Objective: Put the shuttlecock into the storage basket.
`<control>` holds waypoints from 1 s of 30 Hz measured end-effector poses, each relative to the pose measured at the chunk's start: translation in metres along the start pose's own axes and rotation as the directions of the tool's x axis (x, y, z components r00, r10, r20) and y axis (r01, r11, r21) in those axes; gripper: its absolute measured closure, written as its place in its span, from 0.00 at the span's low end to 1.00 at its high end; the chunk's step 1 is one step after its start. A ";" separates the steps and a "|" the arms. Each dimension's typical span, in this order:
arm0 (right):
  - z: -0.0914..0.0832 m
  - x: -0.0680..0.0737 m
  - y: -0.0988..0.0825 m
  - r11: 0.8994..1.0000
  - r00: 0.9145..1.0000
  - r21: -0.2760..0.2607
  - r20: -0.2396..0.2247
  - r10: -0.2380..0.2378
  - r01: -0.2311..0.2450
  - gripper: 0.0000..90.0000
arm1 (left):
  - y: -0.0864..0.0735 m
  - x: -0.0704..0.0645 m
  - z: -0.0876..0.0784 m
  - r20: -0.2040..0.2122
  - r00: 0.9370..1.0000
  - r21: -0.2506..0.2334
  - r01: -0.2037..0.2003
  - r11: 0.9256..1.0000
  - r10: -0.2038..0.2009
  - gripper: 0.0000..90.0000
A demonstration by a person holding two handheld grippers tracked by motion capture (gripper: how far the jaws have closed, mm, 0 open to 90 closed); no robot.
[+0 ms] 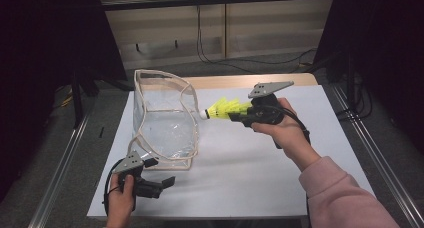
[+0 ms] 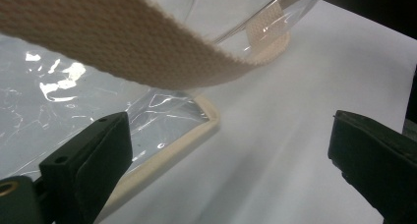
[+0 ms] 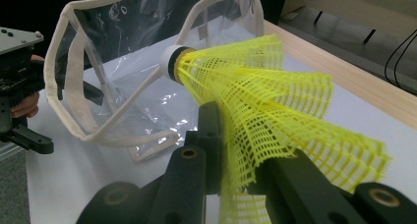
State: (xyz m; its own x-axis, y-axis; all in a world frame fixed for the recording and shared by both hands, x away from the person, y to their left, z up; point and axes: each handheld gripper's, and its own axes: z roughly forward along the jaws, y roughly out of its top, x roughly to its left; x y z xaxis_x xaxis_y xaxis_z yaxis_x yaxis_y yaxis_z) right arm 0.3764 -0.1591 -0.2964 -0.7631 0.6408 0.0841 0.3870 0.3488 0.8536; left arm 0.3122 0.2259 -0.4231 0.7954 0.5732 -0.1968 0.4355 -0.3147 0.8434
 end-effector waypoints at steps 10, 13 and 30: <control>0.003 0.006 0.015 1.000 1.000 -0.001 -0.008 -0.020 0.020 0.91 | 0.000 0.001 0.000 -0.008 1.000 -0.005 -0.011 1.000 0.010 0.03; 0.006 0.009 0.019 0.999 0.999 0.005 -0.012 -0.035 0.036 0.91 | 0.000 0.000 0.000 -0.009 1.000 -0.003 -0.007 1.000 0.007 0.03; 0.017 0.023 0.043 0.997 0.997 0.007 -0.031 -0.071 0.071 0.91 | 0.000 0.001 0.000 -0.006 1.000 -0.006 -0.012 1.000 0.012 0.03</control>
State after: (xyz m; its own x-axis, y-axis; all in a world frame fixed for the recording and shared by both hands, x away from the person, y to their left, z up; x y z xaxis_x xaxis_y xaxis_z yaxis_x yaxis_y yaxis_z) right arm 0.3845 -0.1179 -0.2664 -0.8041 0.5932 0.0394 0.3354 0.3978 0.8539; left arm 0.3133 0.2261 -0.4233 0.7979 0.5739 -0.1842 0.4238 -0.3169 0.8485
